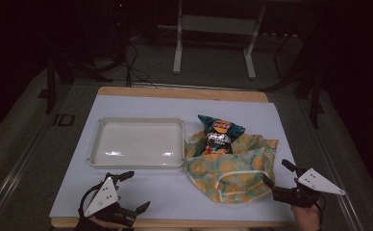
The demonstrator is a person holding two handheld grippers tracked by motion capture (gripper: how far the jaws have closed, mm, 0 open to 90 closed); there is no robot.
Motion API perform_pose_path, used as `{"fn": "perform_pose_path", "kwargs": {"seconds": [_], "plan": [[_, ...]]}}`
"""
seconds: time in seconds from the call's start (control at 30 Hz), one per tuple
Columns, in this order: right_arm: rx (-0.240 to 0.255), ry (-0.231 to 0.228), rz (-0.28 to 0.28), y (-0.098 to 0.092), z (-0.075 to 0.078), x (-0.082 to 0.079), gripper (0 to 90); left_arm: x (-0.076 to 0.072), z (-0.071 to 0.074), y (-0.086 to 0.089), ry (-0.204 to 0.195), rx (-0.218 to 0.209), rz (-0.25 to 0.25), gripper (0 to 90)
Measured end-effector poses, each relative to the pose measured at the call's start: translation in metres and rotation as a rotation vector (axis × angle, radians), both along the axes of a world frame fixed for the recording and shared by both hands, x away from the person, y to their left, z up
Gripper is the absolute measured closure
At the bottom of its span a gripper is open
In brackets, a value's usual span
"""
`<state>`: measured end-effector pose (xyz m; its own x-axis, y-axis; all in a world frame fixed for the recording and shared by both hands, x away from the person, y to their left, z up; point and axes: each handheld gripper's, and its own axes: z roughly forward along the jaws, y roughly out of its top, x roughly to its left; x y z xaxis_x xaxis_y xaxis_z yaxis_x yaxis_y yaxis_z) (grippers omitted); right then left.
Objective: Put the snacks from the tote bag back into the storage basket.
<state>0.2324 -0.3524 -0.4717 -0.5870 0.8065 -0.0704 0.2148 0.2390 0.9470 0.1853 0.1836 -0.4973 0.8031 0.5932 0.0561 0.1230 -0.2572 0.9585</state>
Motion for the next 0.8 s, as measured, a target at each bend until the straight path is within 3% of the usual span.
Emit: {"fn": "perform_pose_path", "kwargs": {"seconds": [0.13,0.27,0.37,0.53,0.8], "plan": [[0.015,0.010,0.053,0.000,0.002,-0.001,10.9,0.000,0.000,0.000,-0.008,0.007,0.012,0.2],[-0.009,0.031,0.055,0.002,0.003,0.000,10.9,0.001,0.000,0.000,-0.013,0.010,0.014,0.2],[-0.005,0.060,0.096,0.006,0.004,0.002,10.9,0.002,0.001,0.001,-0.017,0.006,0.020,0.2],[-0.039,0.046,0.130,0.017,0.010,0.003,10.7,0.002,0.001,0.001,-0.016,0.001,0.024,0.2],[-0.039,0.038,0.171,0.029,0.020,0.012,10.7,0.002,0.001,0.001,-0.018,-0.002,0.024,0.2]]}}
